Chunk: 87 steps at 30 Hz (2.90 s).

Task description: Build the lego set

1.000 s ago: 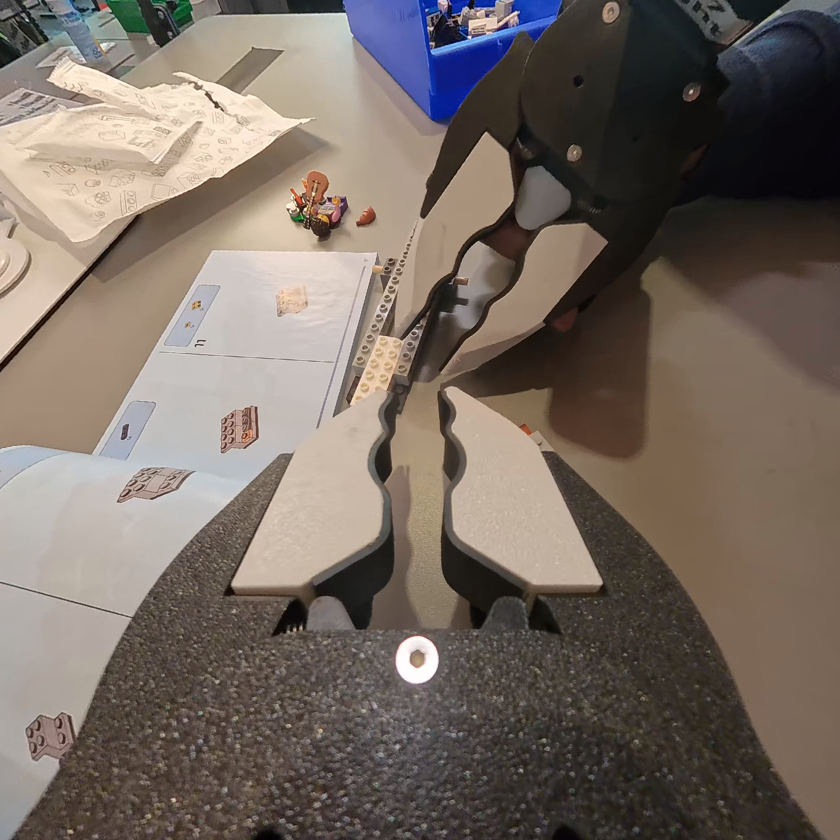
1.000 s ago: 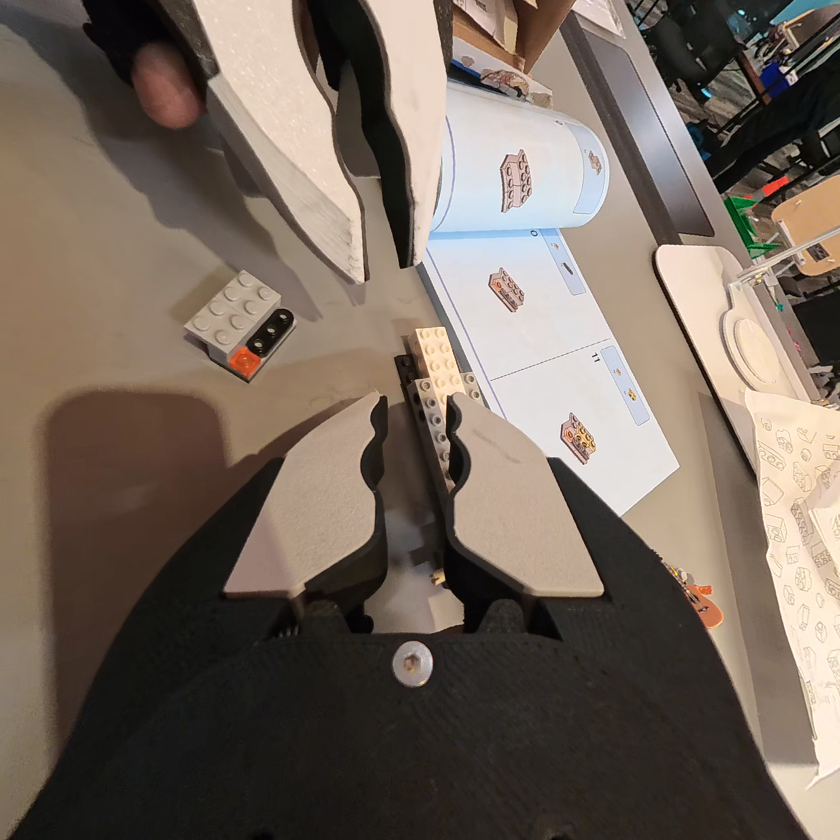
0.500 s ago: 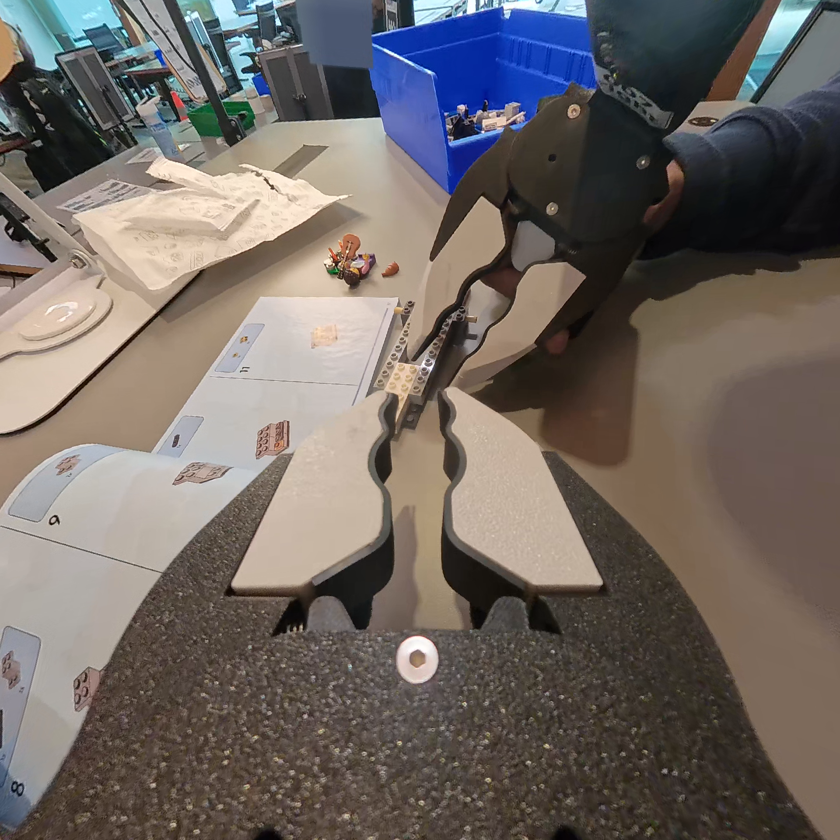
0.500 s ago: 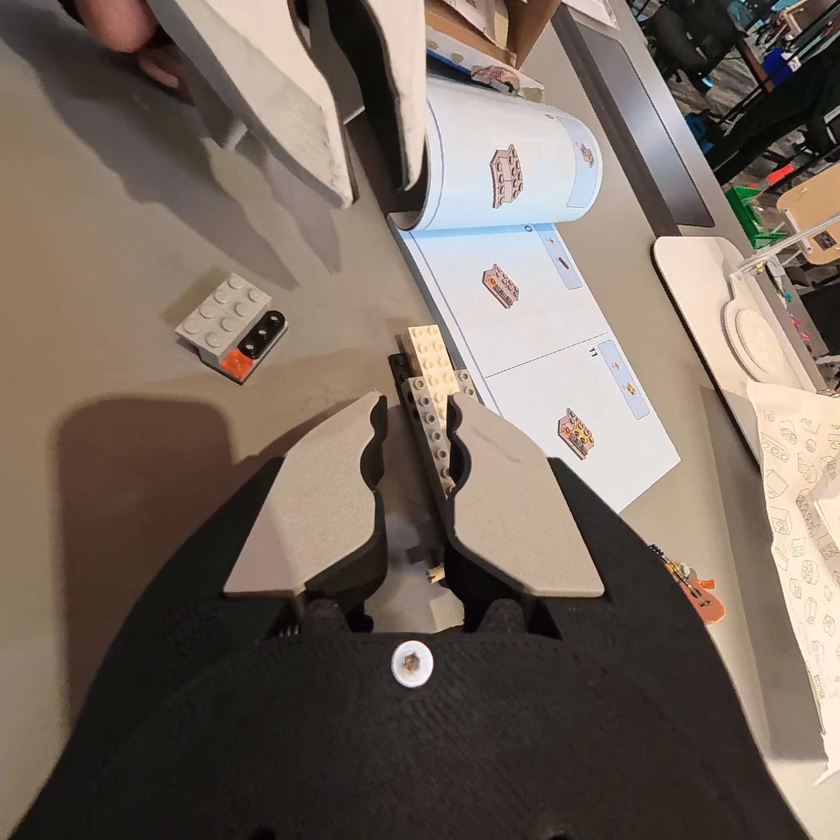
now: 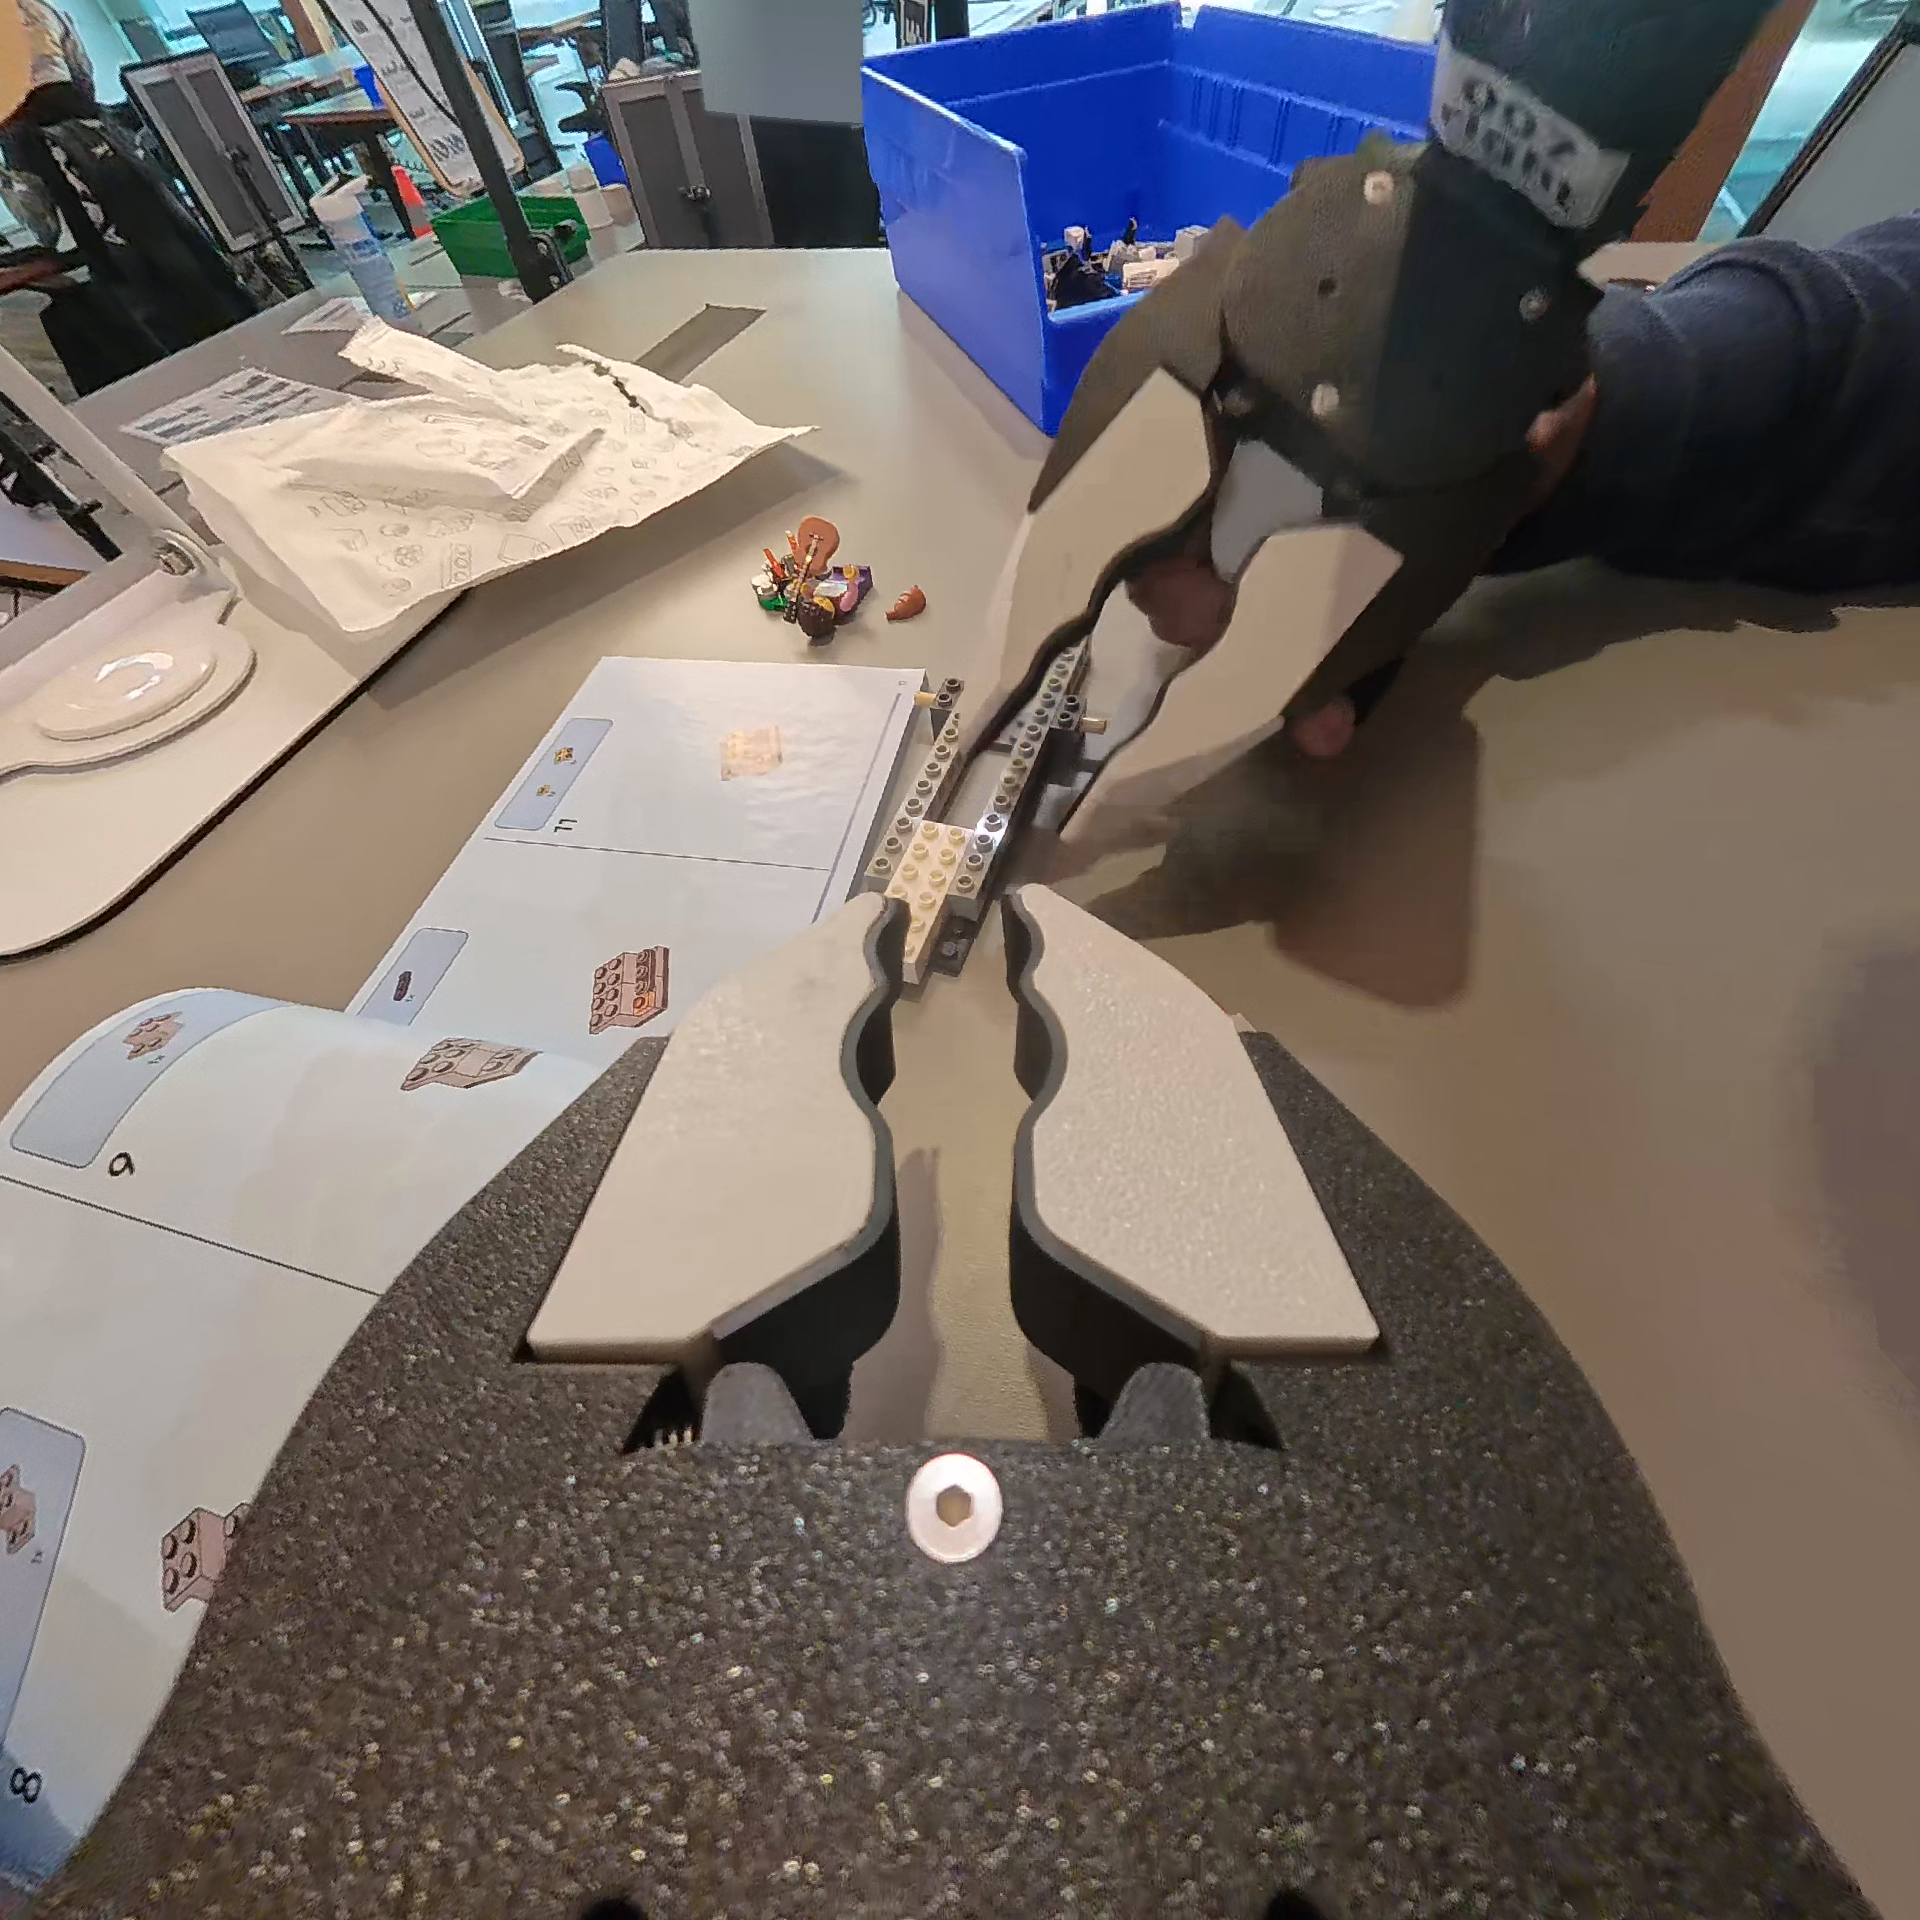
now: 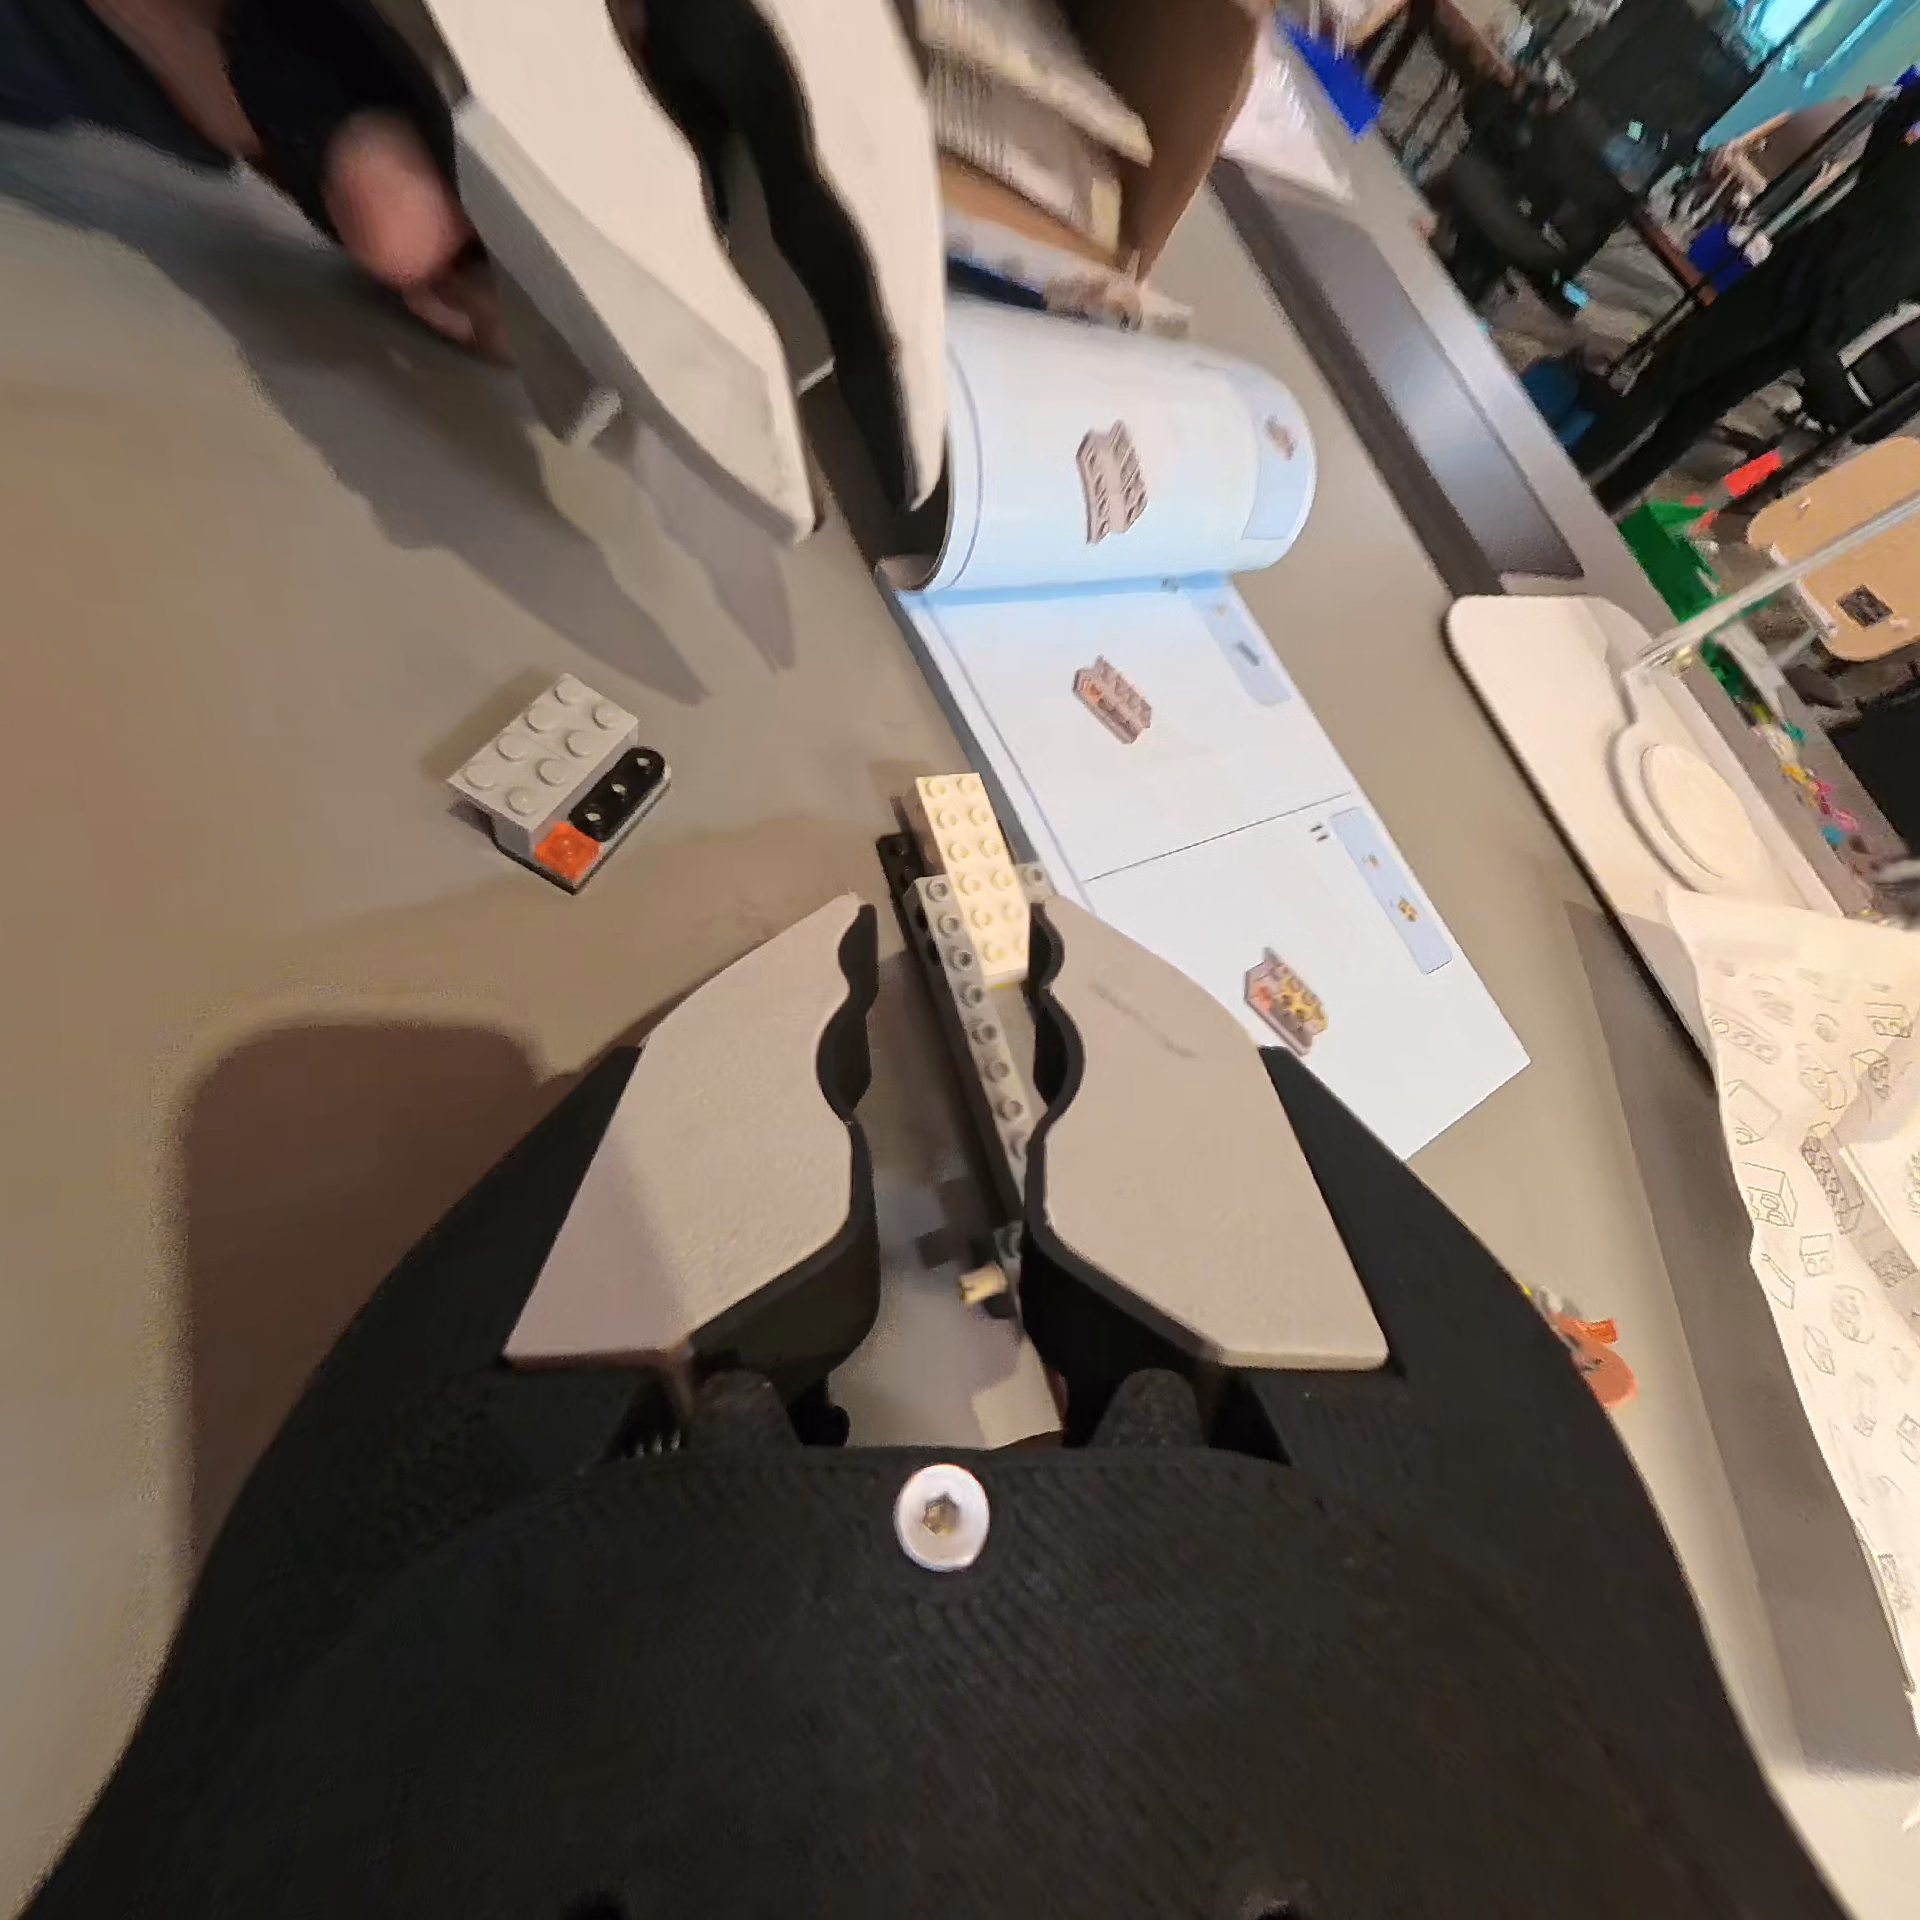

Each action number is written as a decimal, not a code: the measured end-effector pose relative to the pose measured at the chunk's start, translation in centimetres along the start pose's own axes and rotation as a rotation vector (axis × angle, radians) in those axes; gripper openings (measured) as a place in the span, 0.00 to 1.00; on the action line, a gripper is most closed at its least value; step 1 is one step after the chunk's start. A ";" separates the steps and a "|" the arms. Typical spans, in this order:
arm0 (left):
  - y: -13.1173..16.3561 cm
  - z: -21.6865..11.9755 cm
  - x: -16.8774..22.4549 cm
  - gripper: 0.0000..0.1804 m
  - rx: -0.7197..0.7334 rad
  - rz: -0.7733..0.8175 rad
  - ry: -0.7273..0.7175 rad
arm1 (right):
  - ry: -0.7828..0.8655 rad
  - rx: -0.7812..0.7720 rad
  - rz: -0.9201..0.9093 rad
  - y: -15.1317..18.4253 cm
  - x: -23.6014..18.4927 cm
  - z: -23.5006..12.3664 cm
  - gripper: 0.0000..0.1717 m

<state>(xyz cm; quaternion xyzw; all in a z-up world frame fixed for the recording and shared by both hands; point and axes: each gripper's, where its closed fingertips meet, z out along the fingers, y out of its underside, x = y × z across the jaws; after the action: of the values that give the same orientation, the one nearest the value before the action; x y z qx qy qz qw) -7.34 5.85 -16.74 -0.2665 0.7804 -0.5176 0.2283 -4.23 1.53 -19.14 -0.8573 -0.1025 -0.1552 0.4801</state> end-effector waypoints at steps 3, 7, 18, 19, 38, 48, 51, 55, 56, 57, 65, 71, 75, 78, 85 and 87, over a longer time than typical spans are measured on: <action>-0.1 -0.1 0.0 0.10 0.010 0.003 0.001 | 0.116 0.026 0.004 -1.3 4.8 -5.8 0.21; -0.1 -0.1 0.0 0.10 0.010 -0.006 0.005 | 0.256 -0.184 -0.051 2.6 14.0 -18.9 0.21; 0.2 0.2 0.2 0.10 -0.023 0.018 0.005 | -0.242 -0.816 0.106 22.4 15.3 -24.4 0.10; 0.2 0.2 0.2 0.10 -0.024 0.019 0.005 | -0.260 -0.825 0.128 23.1 15.0 -24.2 0.10; 0.4 0.3 0.4 0.10 -0.035 0.033 0.007 | -0.304 -0.855 0.195 25.4 14.7 -23.0 0.03; 0.4 0.3 0.4 0.10 -0.033 0.025 0.008 | -0.198 -0.487 0.096 8.9 8.7 -20.6 0.03; 0.3 0.3 0.4 0.10 -0.030 0.027 0.006 | -0.235 -0.378 0.059 3.6 1.5 -14.5 0.03; 0.1 0.1 0.3 0.10 -0.013 0.026 0.001 | -0.294 -0.333 0.116 1.3 -6.3 -7.0 0.03; 0.1 0.0 0.3 0.10 -0.009 0.028 0.001 | -0.294 -0.334 0.145 1.3 -7.1 -6.0 0.03; 0.0 0.0 0.3 0.10 -0.003 0.029 0.001 | -0.293 -0.336 0.177 1.2 -7.6 -5.2 0.03; -0.5 -0.6 0.3 0.10 0.047 0.013 0.011 | -0.260 -0.351 0.251 1.8 -8.2 -2.7 0.07; -0.8 -0.9 0.0 0.10 0.074 -0.013 0.012 | -0.198 -0.331 0.322 1.7 -6.9 -3.8 0.11; -0.9 -1.1 -0.3 0.10 0.085 -0.032 0.005 | -0.124 -0.291 0.392 2.1 -6.7 -4.5 0.13; -1.2 -1.5 -0.8 0.10 0.117 -0.049 -0.015 | -0.059 -0.229 0.461 2.2 -6.9 -4.7 0.14; -1.6 -1.9 -1.0 0.09 0.156 -0.055 -0.031 | 0.112 -0.100 0.519 1.8 -5.7 -6.9 0.15; -1.4 -1.7 -0.9 0.09 0.133 -0.053 -0.026 | 0.136 -0.126 0.488 2.1 -4.8 -8.7 0.15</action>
<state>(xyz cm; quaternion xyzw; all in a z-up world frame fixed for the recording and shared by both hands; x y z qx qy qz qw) -7.46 7.13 -14.76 -0.2778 0.7340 -0.5706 0.2418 -9.52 -7.13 -18.27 -0.8725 0.1496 -0.0984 0.4547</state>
